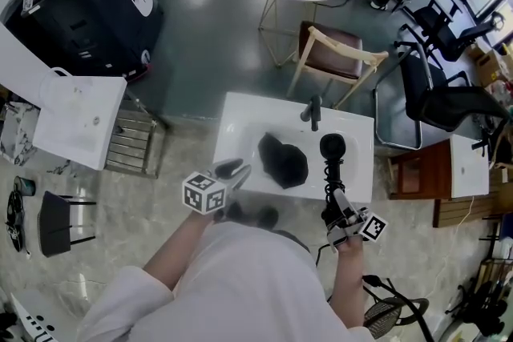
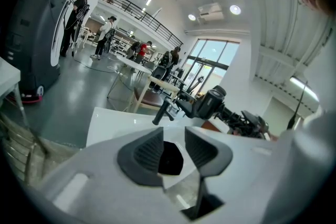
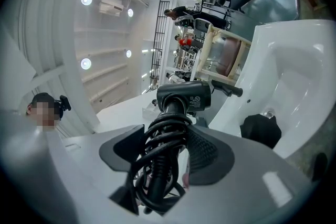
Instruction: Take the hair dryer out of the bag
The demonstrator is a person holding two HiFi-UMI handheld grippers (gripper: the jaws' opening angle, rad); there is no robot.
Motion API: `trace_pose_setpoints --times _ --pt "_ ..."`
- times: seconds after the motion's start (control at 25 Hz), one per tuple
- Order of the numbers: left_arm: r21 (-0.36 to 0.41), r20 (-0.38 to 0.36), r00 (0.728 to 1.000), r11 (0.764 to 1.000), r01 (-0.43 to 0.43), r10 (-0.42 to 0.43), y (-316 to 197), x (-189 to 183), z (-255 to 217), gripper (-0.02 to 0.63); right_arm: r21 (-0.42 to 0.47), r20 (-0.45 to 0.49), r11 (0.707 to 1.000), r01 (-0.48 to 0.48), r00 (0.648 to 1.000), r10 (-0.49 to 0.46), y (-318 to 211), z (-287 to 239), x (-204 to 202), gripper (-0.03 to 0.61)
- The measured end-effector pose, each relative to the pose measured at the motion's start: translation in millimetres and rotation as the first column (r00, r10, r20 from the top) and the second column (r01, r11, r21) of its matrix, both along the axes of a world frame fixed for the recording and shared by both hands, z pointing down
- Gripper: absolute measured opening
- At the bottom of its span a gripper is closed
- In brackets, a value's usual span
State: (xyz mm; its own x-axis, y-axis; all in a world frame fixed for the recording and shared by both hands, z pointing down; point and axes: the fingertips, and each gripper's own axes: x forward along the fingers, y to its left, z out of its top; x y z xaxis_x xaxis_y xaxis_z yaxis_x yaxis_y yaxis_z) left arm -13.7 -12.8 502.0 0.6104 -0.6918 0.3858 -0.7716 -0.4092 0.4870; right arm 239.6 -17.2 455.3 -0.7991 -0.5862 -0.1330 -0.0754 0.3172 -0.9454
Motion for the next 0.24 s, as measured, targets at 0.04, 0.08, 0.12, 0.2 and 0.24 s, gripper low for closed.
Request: trace_pose_setpoints --times 0.04,0.08,0.12,0.2,0.24 --pt "-0.001 0.0 1.0 1.0 -0.001 0.001 -0.2 -1.1 0.6 0.126 0.001 -0.001 1.0 0.0 1.0 0.0 -0.4 -0.1 -1.3 0.261" --pt "-0.003 0.001 1.0 1.0 -0.001 0.002 -0.1 -2.0 1.5 0.126 0.0 -0.001 1.0 0.0 1.0 0.0 -0.4 -0.1 -2.8 0.261" --pt "-0.005 0.001 1.0 1.0 -0.002 0.002 0.3 -2.8 2.5 0.126 -0.003 -0.001 1.0 0.001 1.0 -0.001 -0.1 0.1 -4.2 0.261" --pt "-0.009 0.001 1.0 1.0 -0.001 0.001 1.8 -4.1 3.7 0.126 -0.007 -0.001 1.0 0.004 1.0 -0.004 1.3 1.1 -6.7 0.261" --pt "-0.012 0.0 1.0 1.0 -0.001 0.001 2.6 -4.6 4.1 0.126 -0.01 -0.001 1.0 0.006 1.0 -0.006 2.0 1.6 -7.9 0.261"
